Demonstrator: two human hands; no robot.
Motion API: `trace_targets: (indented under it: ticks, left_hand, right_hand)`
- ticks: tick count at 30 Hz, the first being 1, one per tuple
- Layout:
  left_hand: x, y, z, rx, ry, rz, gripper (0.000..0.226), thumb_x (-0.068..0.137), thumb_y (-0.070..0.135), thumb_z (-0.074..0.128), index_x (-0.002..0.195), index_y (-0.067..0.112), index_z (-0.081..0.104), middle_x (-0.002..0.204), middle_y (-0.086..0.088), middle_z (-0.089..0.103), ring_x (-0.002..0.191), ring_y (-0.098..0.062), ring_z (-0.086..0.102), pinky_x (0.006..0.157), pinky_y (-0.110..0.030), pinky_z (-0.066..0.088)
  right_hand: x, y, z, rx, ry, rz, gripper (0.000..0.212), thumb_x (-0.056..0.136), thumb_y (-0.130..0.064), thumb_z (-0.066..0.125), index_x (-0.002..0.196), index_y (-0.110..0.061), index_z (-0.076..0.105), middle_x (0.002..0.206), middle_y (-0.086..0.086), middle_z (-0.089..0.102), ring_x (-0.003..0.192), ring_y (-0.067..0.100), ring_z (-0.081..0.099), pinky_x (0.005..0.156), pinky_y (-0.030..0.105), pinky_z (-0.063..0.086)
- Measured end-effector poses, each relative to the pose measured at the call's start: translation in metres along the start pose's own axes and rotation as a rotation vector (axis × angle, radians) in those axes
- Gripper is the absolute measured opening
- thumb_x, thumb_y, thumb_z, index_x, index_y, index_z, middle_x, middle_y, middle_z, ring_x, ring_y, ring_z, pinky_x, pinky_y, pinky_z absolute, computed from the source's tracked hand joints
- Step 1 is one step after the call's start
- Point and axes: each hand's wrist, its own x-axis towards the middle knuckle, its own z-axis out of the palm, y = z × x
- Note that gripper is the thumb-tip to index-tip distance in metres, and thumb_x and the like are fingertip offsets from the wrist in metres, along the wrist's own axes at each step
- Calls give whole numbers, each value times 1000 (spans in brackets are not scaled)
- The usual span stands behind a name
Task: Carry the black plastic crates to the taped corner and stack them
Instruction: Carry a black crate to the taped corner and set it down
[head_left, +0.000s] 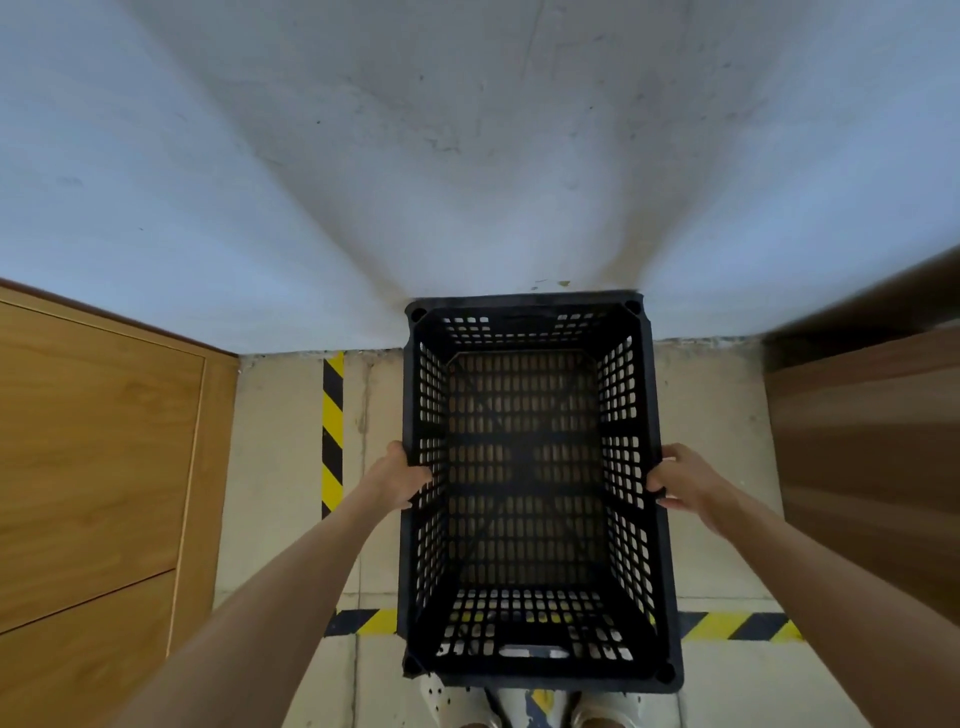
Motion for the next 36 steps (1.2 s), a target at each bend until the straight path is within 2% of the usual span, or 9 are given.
trace_targets:
  ticks: [3, 6, 8, 12, 17, 21, 25, 28, 36]
  left_hand:
    - [3, 0, 2, -38, 9, -7, 53, 95, 12, 55, 141, 6, 29, 135, -17, 48, 117, -33, 50, 95, -44, 51]
    - [-6, 7, 4, 51, 35, 4, 60, 95, 25, 56, 146, 9, 28, 142, -17, 46, 125, -35, 48, 105, -47, 44]
    - [-18, 18, 3, 141, 46, 92, 64, 95, 28, 55, 150, 15, 25, 145, -16, 42, 127, -35, 48, 106, -45, 42]
    - [-61, 61, -5, 381, 35, 351, 67, 93, 25, 57, 152, 21, 24, 144, -12, 40, 119, -29, 53, 99, -39, 47]
    - [-131, 110, -35, 650, 70, 569, 50, 94, 27, 58, 141, 28, 43, 132, 1, 55, 115, -17, 56, 88, -30, 45]
    - [-193, 149, -63, 671, 70, 653, 46, 94, 26, 59, 138, 26, 47, 132, 1, 56, 113, -16, 58, 82, -24, 41]
    - [-267, 181, -90, 790, 129, 733, 48, 92, 29, 60, 138, 28, 47, 132, 3, 57, 117, -17, 56, 91, -33, 45]
    - [-315, 202, -107, 835, 181, 782, 44, 90, 31, 61, 132, 30, 50, 127, 2, 61, 111, -20, 58, 86, -35, 47]
    - [-445, 243, -171, 983, 267, 924, 42, 91, 32, 61, 132, 30, 50, 125, 4, 60, 113, -19, 55, 77, -31, 39]
  right_hand:
    - [2, 0, -1, -30, -7, -21, 46, 87, 6, 51, 132, -2, 41, 115, 15, 51, 105, 26, 50, 96, 41, 45]
    - [-3, -3, 3, -180, 30, -60, 48, 91, -8, 55, 135, -1, 38, 125, 18, 55, 112, 32, 54, 96, 38, 47]
    - [-13, -12, 8, -347, 61, -140, 57, 92, -17, 56, 141, -2, 33, 134, 21, 51, 119, 36, 53, 94, 33, 45]
    - [-48, -49, 9, -547, 26, -312, 69, 92, -30, 55, 150, -15, 22, 143, 14, 42, 125, 33, 49, 102, 42, 45]
    - [-106, -105, -23, -723, -25, -438, 55, 92, -32, 56, 140, -12, 38, 127, 13, 55, 112, 29, 56, 93, 40, 50]
    - [-167, -145, -70, -859, 76, -529, 43, 91, -32, 55, 129, -13, 49, 123, 10, 57, 108, 26, 58, 88, 37, 52]
    - [-235, -174, -115, -899, 171, -581, 43, 88, -30, 59, 128, -17, 49, 125, 6, 53, 113, 25, 55, 90, 36, 48]
    - [-282, -194, -142, -899, 218, -605, 45, 89, -32, 60, 130, -19, 47, 125, 3, 53, 112, 23, 55, 85, 33, 44]
    - [-429, -228, -191, -900, 387, -636, 46, 90, -34, 59, 132, -21, 48, 129, 2, 50, 113, 23, 56, 90, 35, 45]
